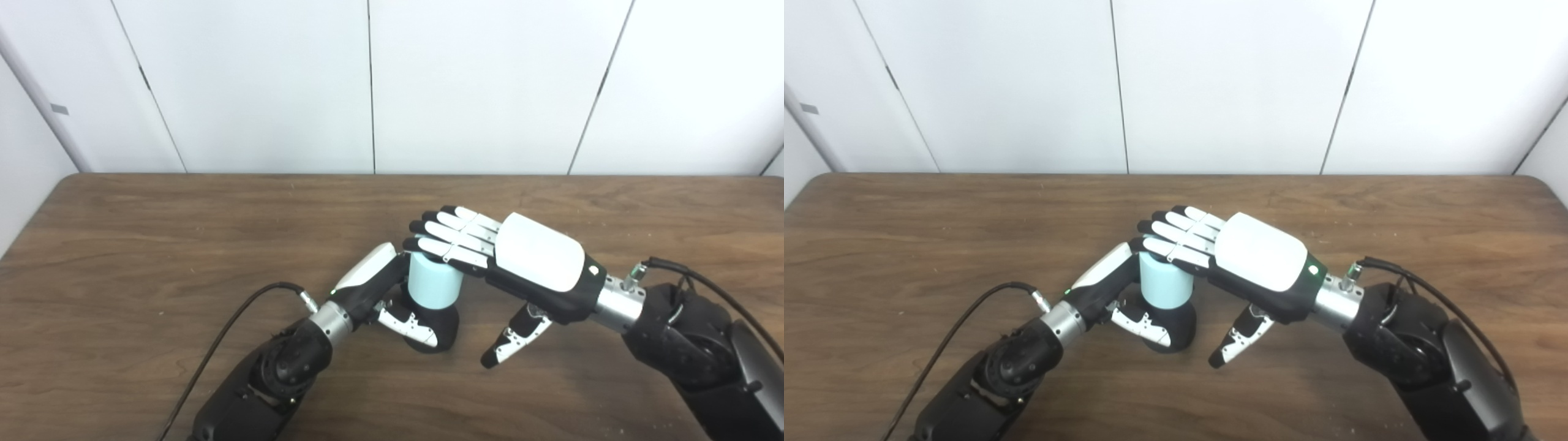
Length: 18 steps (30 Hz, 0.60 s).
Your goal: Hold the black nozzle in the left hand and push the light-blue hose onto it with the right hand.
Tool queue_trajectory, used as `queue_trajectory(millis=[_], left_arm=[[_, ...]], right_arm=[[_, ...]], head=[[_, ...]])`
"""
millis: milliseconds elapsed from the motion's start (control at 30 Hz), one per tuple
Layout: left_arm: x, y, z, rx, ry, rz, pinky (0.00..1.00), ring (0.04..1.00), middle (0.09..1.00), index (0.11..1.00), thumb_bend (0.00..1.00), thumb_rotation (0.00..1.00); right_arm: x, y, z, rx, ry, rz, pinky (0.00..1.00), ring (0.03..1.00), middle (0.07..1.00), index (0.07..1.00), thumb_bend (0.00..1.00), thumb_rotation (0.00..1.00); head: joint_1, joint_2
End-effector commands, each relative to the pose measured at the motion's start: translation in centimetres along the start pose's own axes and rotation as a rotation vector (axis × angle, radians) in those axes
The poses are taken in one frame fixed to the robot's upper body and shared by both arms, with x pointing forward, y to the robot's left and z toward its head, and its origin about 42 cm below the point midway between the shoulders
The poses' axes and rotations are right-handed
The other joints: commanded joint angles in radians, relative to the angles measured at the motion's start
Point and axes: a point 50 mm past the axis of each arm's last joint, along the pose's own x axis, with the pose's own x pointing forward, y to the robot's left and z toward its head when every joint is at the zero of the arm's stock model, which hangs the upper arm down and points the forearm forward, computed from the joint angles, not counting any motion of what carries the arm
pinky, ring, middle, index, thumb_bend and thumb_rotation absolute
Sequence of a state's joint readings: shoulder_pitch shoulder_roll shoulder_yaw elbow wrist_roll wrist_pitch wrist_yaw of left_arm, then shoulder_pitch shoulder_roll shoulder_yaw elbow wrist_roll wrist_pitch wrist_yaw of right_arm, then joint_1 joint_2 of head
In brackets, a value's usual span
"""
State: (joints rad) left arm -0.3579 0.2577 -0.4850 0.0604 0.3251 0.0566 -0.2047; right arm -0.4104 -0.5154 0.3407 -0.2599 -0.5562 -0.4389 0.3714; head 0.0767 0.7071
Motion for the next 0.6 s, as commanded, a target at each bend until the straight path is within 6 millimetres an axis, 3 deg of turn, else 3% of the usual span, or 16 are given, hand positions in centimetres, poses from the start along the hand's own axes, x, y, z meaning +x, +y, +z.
queue_trajectory(millis=[0,567], left_arm=[[-2.60,-2.78,-4.39,0.029,0.235,-0.153,0.28,0.362,0.479,0.483,0.53,0.00],[-2.67,-2.83,-4.41,0.024,0.244,-0.157,0.28,0.355,0.476,0.485,0.53,0.00]], right_arm=[[0.04,-0.68,0.31,-0.060,-0.049,0.031,0.98,0.992,0.988,0.944,0.75,0.19],[0.23,-0.86,0.32,-0.156,-0.078,0.061,0.98,0.996,0.957,0.919,0.75,0.18]], head=[[0.000,0.000],[0.000,0.003]])
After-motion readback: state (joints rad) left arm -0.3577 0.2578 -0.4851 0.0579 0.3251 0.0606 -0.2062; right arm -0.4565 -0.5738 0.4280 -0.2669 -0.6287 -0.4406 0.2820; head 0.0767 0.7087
